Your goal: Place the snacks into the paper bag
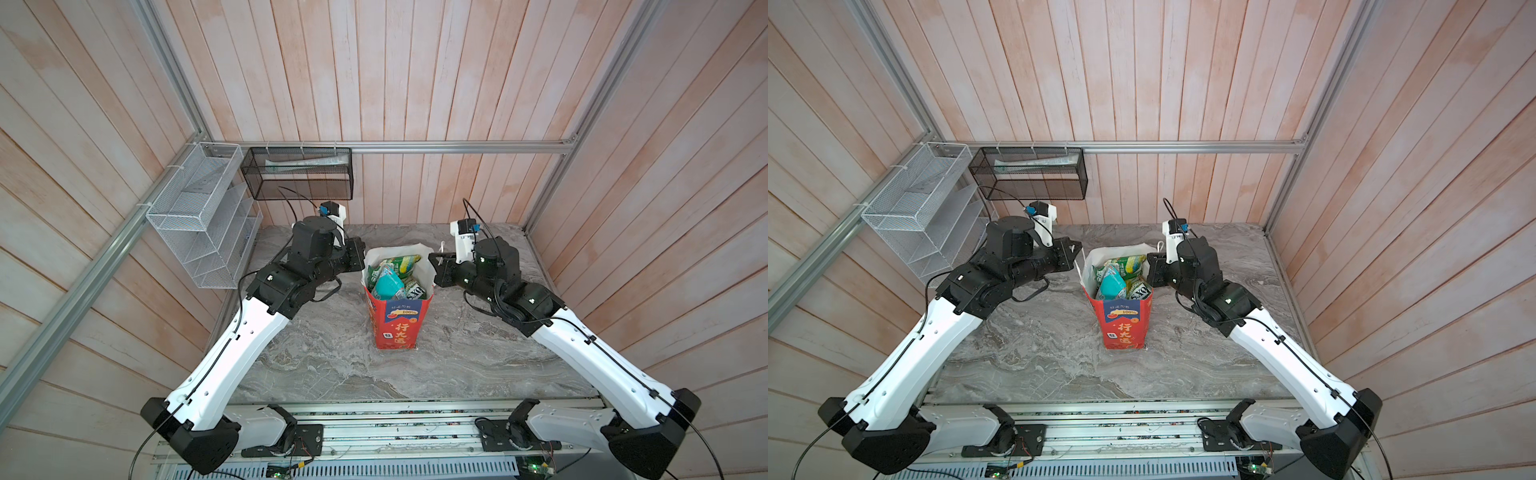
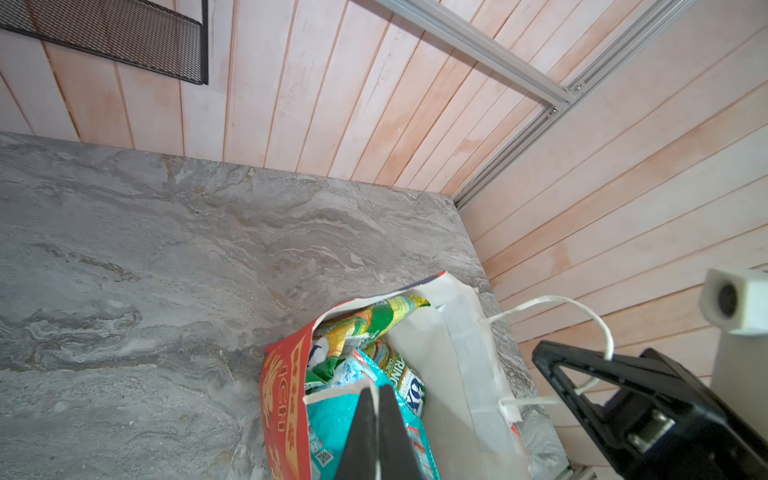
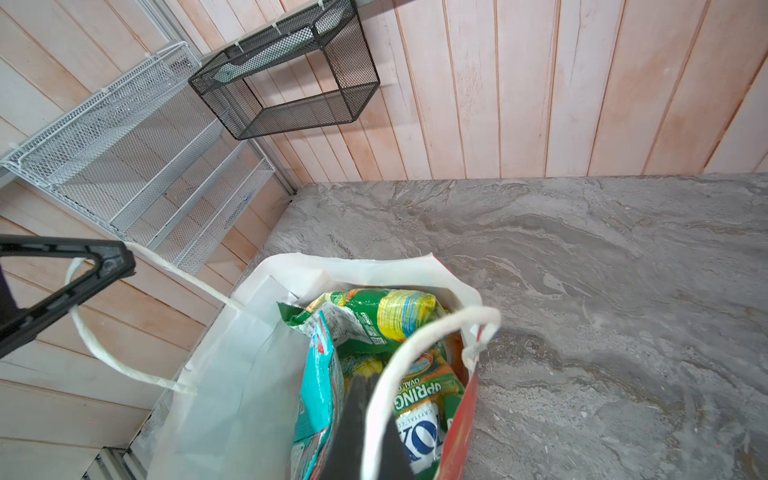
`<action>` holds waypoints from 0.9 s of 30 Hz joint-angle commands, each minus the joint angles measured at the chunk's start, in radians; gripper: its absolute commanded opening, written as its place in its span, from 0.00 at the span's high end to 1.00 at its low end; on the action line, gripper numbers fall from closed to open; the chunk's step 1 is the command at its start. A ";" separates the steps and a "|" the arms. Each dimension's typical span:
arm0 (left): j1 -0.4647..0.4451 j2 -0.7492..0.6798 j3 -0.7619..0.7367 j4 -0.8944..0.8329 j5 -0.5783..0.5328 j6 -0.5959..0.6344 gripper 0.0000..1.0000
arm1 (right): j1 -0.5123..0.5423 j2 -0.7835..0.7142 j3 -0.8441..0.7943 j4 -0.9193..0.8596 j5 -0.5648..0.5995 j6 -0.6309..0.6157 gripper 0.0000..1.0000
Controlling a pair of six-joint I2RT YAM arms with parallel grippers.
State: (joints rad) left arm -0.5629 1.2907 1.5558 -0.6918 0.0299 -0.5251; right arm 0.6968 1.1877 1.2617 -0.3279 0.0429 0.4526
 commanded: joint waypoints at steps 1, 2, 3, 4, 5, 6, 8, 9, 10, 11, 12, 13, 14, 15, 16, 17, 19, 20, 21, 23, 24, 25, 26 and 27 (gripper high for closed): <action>0.000 -0.059 -0.048 0.142 0.025 -0.001 1.00 | 0.002 -0.069 -0.040 0.103 -0.009 0.007 1.00; 0.000 -0.064 -0.079 0.153 0.018 0.004 1.00 | 0.001 -0.074 -0.064 0.110 -0.005 0.003 1.00; 0.000 -0.069 -0.111 0.170 0.020 0.013 1.00 | 0.001 -0.079 -0.090 0.120 -0.002 0.001 1.00; 0.000 -0.072 -0.135 0.184 0.024 0.019 1.00 | 0.002 -0.086 -0.113 0.135 -0.003 0.000 1.00; 0.002 -0.074 -0.159 0.196 0.024 0.024 1.00 | 0.000 -0.093 -0.138 0.153 -0.008 0.000 1.00; 0.002 -0.070 -0.176 0.204 0.019 0.026 1.00 | 0.000 -0.097 -0.155 0.167 -0.010 0.000 1.00; 0.006 -0.062 -0.187 0.206 0.015 0.028 0.99 | 0.000 -0.099 -0.171 0.177 -0.005 0.000 1.00; 0.009 -0.058 -0.187 0.203 0.017 0.026 0.94 | 0.000 -0.099 -0.172 0.179 -0.005 0.000 1.00; 0.011 -0.058 -0.185 0.202 0.022 0.024 0.87 | 0.000 -0.099 -0.171 0.176 -0.005 0.001 1.00; 0.011 -0.062 -0.187 0.204 0.029 0.020 0.78 | 0.000 -0.101 -0.171 0.174 -0.006 0.003 0.94; 0.009 -0.071 -0.192 0.210 0.039 0.017 0.70 | 0.000 -0.104 -0.172 0.175 -0.010 0.004 0.86; 0.009 -0.081 -0.198 0.216 0.045 0.016 0.62 | 0.000 -0.110 -0.176 0.177 -0.015 0.005 0.77; 0.010 -0.095 -0.208 0.224 0.047 0.014 0.54 | 0.000 -0.119 -0.182 0.181 -0.018 0.007 0.64; 0.010 -0.111 -0.218 0.231 0.046 0.013 0.47 | 0.001 -0.128 -0.187 0.183 -0.017 0.009 0.50; 0.011 -0.124 -0.225 0.237 0.045 0.017 0.41 | 0.000 -0.134 -0.190 0.184 -0.017 0.012 0.41; 0.009 -0.136 -0.230 0.239 0.044 0.021 0.35 | 0.000 -0.139 -0.190 0.178 -0.015 0.015 0.34; 0.010 -0.153 -0.232 0.233 0.037 0.029 0.28 | 0.000 -0.148 -0.186 0.165 -0.015 0.021 0.26; 0.009 -0.160 -0.232 0.225 0.028 0.029 0.25 | 0.000 -0.154 -0.185 0.163 -0.022 0.025 0.25; 0.010 -0.165 -0.230 0.215 0.018 0.029 0.22 | 0.000 -0.159 -0.184 0.157 -0.023 0.032 0.21; 0.010 -0.179 -0.227 0.190 -0.014 0.028 0.01 | 0.000 -0.172 -0.184 0.142 -0.018 0.048 0.14; 0.010 -0.186 -0.229 0.182 -0.027 0.029 0.00 | 0.000 -0.177 -0.184 0.140 -0.019 0.051 0.12; 0.010 -0.198 -0.232 0.170 -0.048 0.024 0.00 | 0.000 -0.184 -0.186 0.138 -0.021 0.053 0.09; 0.010 -0.210 -0.237 0.162 -0.070 0.021 0.00 | 0.000 -0.192 -0.187 0.137 -0.018 0.054 0.07; 0.010 -0.226 -0.245 0.160 -0.081 0.017 0.00 | 0.000 -0.202 -0.189 0.135 -0.010 0.054 0.05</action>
State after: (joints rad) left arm -0.5564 1.1004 1.3281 -0.5087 0.0097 -0.5091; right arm 0.6968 1.0134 1.0782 -0.1841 0.0311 0.4957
